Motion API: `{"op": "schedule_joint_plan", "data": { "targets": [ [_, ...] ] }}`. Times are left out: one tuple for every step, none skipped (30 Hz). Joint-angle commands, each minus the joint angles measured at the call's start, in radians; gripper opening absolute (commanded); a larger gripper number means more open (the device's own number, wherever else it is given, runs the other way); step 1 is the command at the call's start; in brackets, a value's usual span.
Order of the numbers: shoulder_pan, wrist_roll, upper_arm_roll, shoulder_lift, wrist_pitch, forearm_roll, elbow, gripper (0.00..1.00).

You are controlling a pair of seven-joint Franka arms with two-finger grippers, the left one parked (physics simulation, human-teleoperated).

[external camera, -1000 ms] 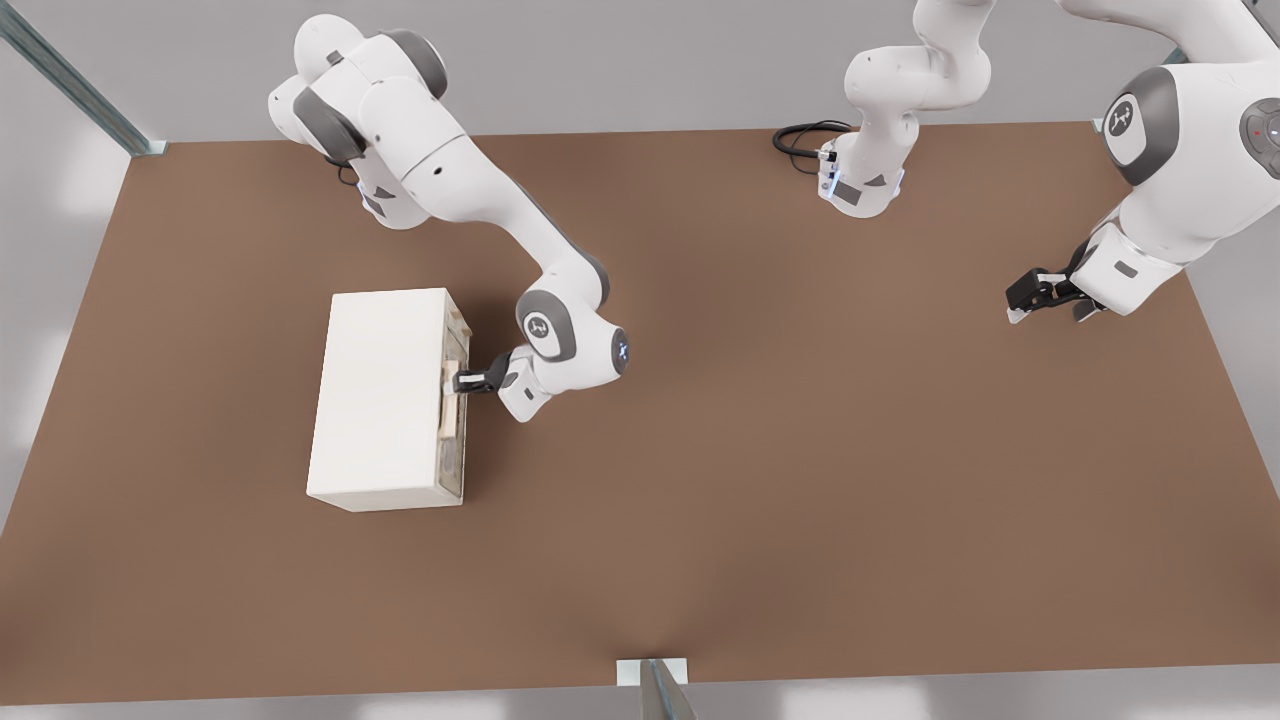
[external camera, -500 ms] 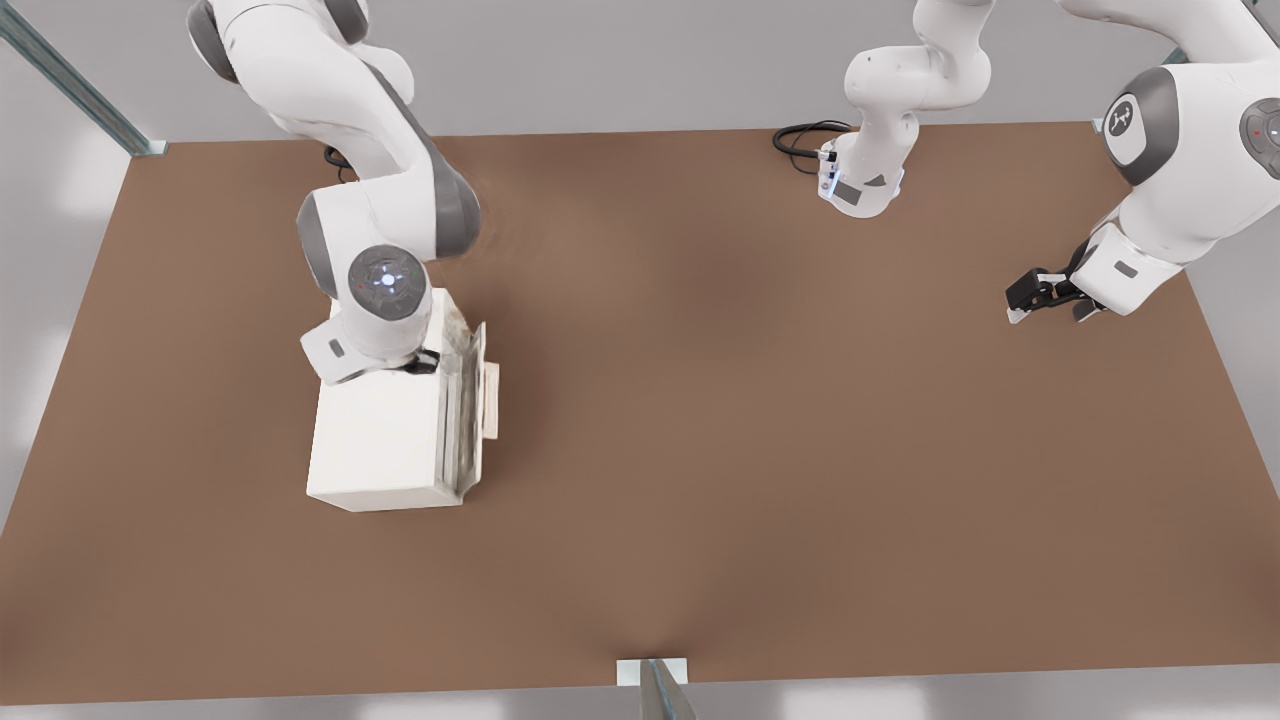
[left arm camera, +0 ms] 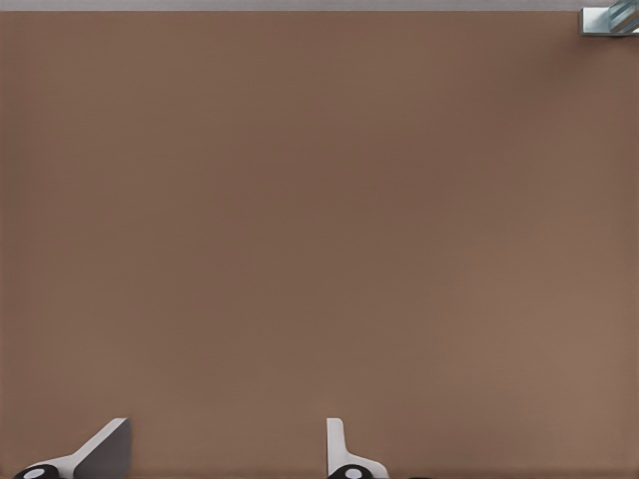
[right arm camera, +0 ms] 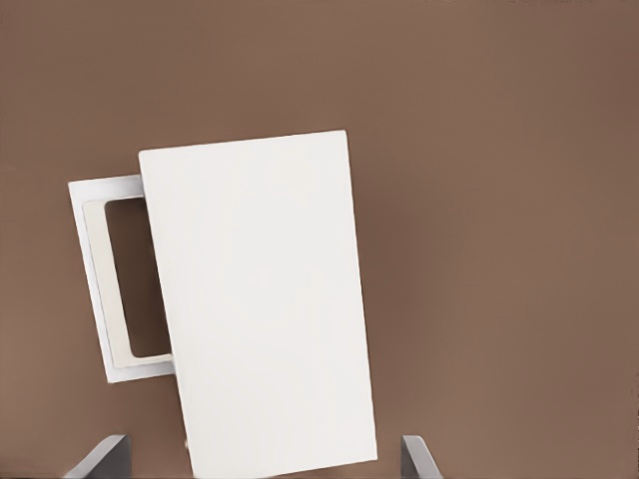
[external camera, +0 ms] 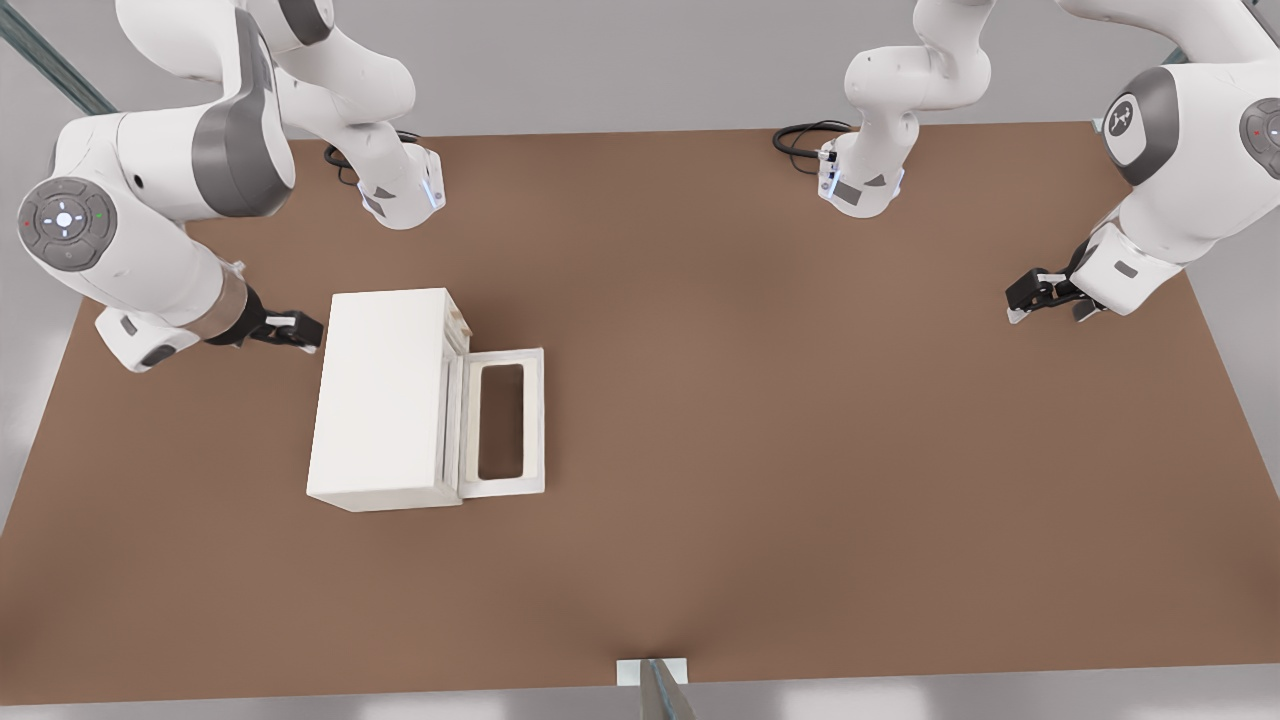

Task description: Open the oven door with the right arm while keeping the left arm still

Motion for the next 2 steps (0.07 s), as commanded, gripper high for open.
{"op": "schedule_joint_plan", "data": {
  "targets": [
    [0.001, -0.307, 0.0, -0.001, 0.002, 0.001, 0.0, 1.0],
    [0.001, -0.307, 0.0, 0.001, 0.002, 0.001, 0.0, 1.0]
  ]
}}
